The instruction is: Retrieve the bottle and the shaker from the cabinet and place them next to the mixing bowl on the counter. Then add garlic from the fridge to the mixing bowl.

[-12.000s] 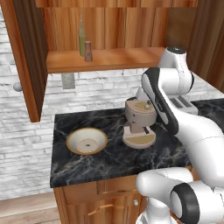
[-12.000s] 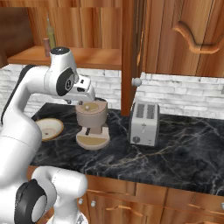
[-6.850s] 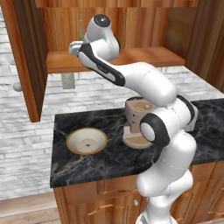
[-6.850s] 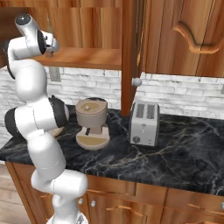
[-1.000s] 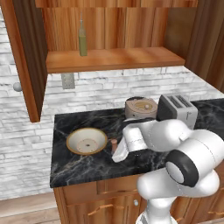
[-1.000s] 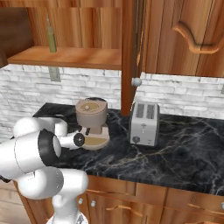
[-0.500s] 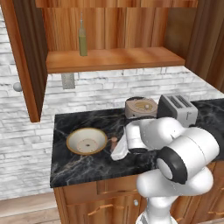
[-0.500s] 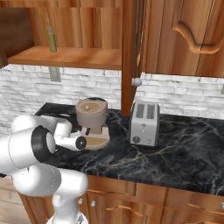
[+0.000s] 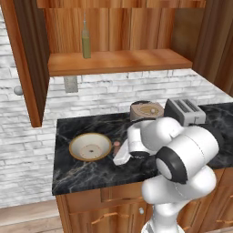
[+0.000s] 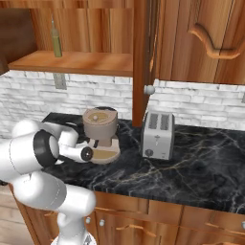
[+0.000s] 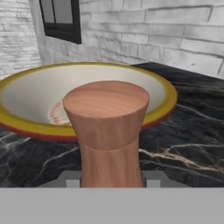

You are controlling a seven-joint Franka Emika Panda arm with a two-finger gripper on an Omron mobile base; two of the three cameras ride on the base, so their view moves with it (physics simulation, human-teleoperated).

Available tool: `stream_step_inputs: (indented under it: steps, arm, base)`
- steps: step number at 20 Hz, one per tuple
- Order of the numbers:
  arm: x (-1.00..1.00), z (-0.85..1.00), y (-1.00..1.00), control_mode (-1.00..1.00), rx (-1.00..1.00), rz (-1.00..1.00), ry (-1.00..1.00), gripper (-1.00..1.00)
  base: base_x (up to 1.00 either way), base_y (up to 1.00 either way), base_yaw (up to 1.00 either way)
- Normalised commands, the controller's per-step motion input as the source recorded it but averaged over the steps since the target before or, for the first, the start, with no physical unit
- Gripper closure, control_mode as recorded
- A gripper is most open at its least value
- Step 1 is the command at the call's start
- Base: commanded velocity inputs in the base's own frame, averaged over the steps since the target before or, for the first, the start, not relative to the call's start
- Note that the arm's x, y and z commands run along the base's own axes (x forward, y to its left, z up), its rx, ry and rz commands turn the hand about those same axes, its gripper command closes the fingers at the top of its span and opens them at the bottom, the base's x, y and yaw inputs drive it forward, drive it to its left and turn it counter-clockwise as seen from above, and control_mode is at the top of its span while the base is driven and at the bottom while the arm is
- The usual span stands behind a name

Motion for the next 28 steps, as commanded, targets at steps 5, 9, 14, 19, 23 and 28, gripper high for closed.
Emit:
stream_step_inputs:
  steps: [5,9,14,19,23,28]
  arm:
    - [0.01,-0.3,0.0,-1.0,0.0,0.0,0.0,1.0]
    - [0.0,-0.29,0.0,-1.0,0.0,0.0,0.0,1.0]
    - [0.0,-0.13,0.0,-1.0,0.0,0.0,0.0,1.0]
    - [0.0,0.0,0.0,-1.0,0.0,0.0,0.0,-1.0]
    - [0.0,0.0,0.0,-1.0,0.0,0.0,0.0,-1.0]
    - [-0.07,-0.05,0.0,-1.0,0.0,0.0,0.0,-1.0]
  base:
    - [0.0,0.0,0.0]
    - [0.0,0.0,0.0]
    - [0.0,0.0,0.0]
    - [0.0,0.0,0.0]
    - [0.0,0.0,0.0]
    - [0.0,0.0,0.0]
